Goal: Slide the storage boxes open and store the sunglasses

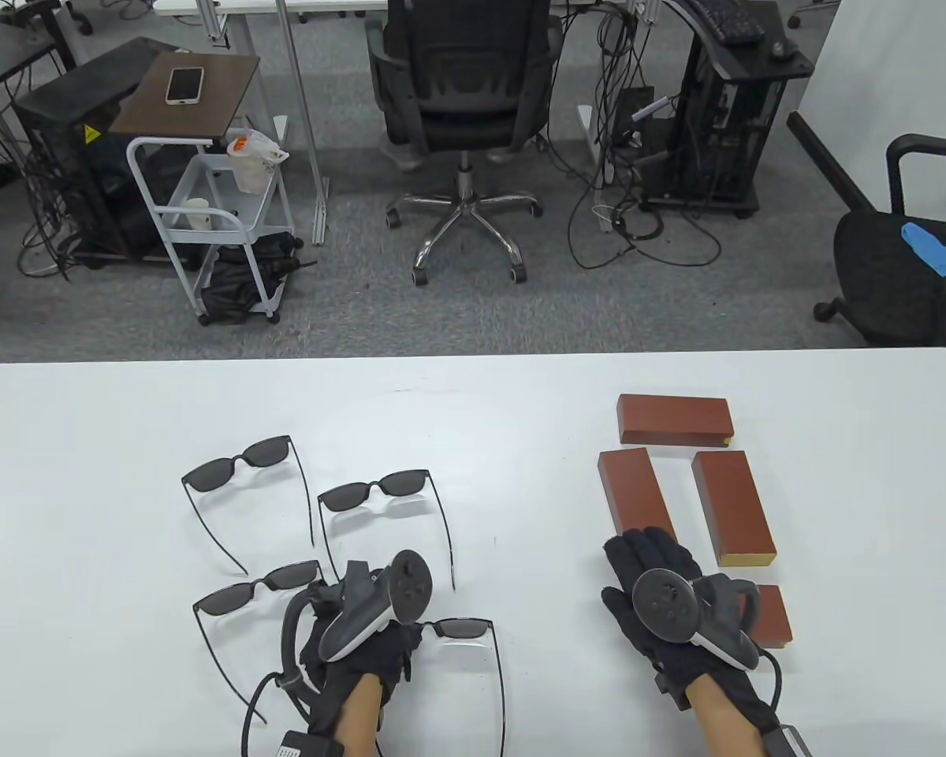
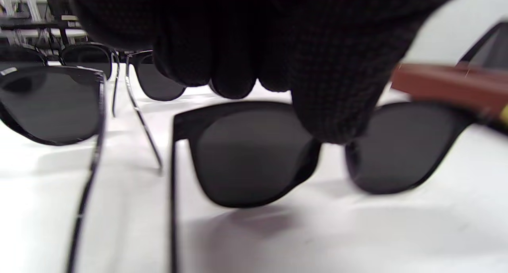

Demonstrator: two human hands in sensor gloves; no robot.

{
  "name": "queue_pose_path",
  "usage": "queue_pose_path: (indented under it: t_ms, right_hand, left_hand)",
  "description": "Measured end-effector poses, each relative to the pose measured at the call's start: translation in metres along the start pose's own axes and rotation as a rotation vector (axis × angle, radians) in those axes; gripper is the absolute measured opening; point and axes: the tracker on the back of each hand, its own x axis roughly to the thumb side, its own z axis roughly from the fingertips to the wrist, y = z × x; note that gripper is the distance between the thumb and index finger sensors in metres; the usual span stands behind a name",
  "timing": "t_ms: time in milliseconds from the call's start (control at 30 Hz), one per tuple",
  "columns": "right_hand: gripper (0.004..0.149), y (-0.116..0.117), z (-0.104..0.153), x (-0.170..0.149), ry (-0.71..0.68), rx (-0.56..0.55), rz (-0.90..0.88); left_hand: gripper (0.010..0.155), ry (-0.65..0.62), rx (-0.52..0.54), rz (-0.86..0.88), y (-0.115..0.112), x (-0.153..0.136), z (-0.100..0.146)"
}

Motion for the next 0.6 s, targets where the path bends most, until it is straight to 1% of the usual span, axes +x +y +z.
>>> queue_pose_path:
  t_ms: [133,200,333,433,500,600]
  right_hand:
    - [0.061,0.000,0.000,0.001,-0.006,0.000,0.005]
    - [0.061,0.001,0.000,0.001,-0.007,0.000,0.004]
    - [0.061,0.001,0.000,0.001,-0.006,0.002,0.004]
    - [0.061,0.001,0.000,0.001,-0.005,0.002,0.002]
    - [0.061,0.001,0.000,0.002,-0.006,0.001,0.000]
    - [0.061,0.001,0.000,0.002,-0.008,0.003,-0.001]
  left_hand:
    - [0.052,0.008,-0.007,-0.044,-0.004,0.007,-0.003]
    - [0.049,0.002,0.008,-0.072,-0.005,0.010,-0.004]
    - [0.046,0.018,-0.039,-0.064,-0.008,0.011,-0.005]
    - [0.044,0.004,-0.079,-0.070,-0.011,0.012,-0.006]
    - [0.041,-0.010,-0.055,-0.058,-0.009,0.013,-0.006]
    - [0.042,-0.027,-0.114,-0.007,-0.006,0.020,-0.003]
